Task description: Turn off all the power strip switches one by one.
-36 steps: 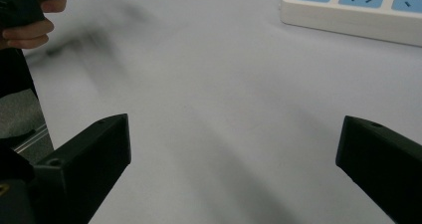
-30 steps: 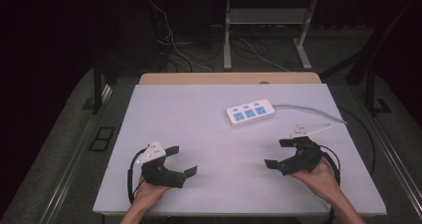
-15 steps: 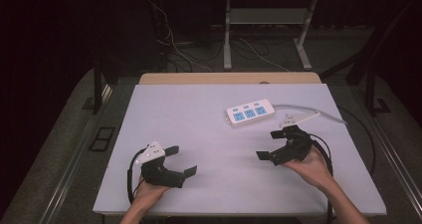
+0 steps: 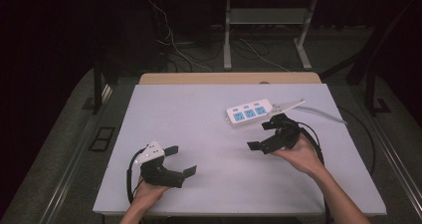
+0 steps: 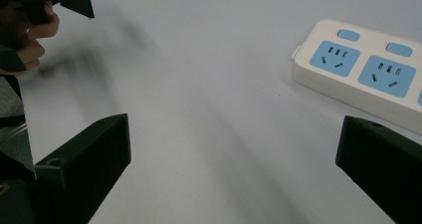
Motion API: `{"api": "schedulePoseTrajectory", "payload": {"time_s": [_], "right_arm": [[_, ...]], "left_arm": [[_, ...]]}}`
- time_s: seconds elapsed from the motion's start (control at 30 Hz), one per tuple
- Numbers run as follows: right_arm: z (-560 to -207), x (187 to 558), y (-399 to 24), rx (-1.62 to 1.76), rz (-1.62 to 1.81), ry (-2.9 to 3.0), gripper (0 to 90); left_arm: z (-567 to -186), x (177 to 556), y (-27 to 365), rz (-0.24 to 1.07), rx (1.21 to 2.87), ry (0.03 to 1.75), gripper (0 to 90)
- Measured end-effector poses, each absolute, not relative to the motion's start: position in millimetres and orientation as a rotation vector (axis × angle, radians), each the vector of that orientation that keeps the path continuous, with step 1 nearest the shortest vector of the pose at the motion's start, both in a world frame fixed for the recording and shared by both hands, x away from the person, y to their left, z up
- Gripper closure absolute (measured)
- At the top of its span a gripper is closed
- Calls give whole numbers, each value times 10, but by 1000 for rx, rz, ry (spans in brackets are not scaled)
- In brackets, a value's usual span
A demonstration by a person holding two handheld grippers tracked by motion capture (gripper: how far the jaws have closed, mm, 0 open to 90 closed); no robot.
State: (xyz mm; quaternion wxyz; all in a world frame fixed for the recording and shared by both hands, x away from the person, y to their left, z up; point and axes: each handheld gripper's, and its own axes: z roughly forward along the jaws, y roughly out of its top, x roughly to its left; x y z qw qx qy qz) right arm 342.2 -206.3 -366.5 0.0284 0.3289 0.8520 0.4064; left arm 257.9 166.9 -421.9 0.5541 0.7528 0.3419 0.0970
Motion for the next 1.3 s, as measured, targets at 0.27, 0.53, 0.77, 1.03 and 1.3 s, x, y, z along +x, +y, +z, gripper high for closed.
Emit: {"api": "schedulePoseTrajectory", "payload": {"time_s": [0.27, 0.53, 0.77, 1.03, 1.3], "right_arm": [[-3654, 3506, -1974, 1009, 1238, 2649, 7], [-3615, 3581, -1888, 985, 1213, 2669, 7], [-3563, 3670, -1851, 985, 1214, 2675, 7], [-3523, 3817, -1759, 957, 1190, 2700, 7], [-3541, 3987, -1709, 976, 1148, 2708, 6]], "left_arm": [[-4221, 2580, 1671, 228, 1781, 807, 0], [-4223, 2580, 1668, 227, 1782, 806, 0], [-4226, 2586, 1671, 227, 1784, 806, 0], [-4224, 2586, 1680, 228, 1785, 807, 0], [-4222, 2589, 1682, 224, 1785, 805, 0]]}}
